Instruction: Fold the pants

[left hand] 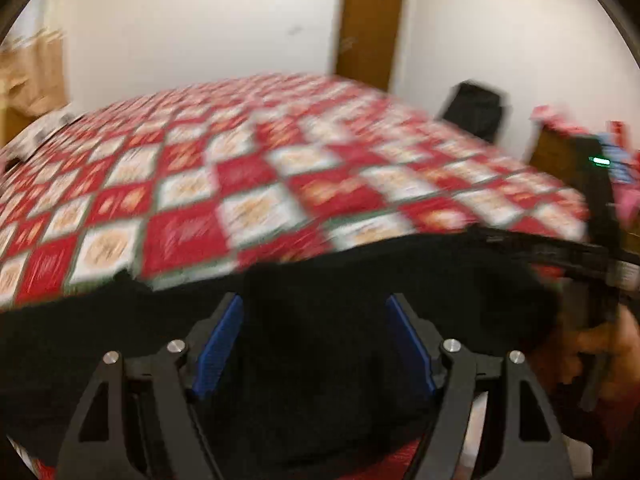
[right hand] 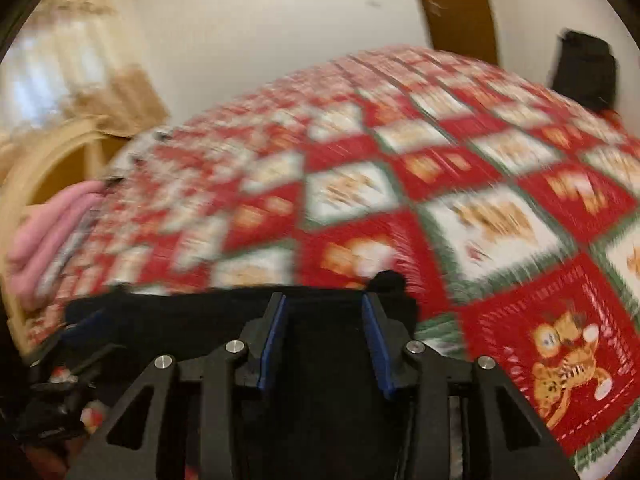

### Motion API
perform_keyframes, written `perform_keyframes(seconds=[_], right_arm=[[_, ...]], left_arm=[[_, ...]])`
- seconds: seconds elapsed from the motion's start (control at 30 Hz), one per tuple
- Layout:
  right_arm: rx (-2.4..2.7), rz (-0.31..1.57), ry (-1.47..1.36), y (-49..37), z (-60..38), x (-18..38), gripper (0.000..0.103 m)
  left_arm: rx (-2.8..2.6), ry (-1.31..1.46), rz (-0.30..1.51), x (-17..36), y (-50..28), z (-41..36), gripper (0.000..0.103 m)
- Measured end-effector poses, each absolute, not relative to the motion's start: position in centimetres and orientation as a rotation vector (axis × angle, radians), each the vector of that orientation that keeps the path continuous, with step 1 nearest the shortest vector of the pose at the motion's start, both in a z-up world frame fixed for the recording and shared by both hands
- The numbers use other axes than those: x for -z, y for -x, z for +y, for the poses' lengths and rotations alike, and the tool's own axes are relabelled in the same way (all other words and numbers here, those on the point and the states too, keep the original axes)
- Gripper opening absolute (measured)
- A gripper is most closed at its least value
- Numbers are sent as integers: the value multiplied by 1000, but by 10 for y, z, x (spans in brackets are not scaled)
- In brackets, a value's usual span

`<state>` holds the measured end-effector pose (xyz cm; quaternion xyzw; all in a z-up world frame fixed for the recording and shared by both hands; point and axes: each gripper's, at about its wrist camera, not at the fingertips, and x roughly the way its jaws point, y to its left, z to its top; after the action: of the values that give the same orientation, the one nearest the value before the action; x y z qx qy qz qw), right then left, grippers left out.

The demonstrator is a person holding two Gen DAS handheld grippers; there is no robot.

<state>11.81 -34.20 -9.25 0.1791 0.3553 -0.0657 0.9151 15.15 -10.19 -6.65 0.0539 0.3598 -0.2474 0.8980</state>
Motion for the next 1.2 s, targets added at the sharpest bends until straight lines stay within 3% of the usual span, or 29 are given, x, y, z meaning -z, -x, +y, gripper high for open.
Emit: perform_keyframes(seconds=[0.2,0.4,0.6,0.73,0.93,1.2], right_arm=[[118,687,-436,-118,-361,92,39],[117,580,-362,-68,-333,54,41],[102,713,-255,-34,-302,84,40],[120,712,-298,-32,-305,87,41],[-43,572,-311,-40,-265,47,41],[-255,671,-358,-98,-181,77,41]], left_arm=[[418,11,825,81,-165,-61,79],[363,-3,751,66,-149,-43,79],[369,-47,782,94,-150,-56,80],[374,-49,778,86,-146,-47,79],[195,49,693,76,-128,37,80],[-264,454,604,87,-105,199,80]])
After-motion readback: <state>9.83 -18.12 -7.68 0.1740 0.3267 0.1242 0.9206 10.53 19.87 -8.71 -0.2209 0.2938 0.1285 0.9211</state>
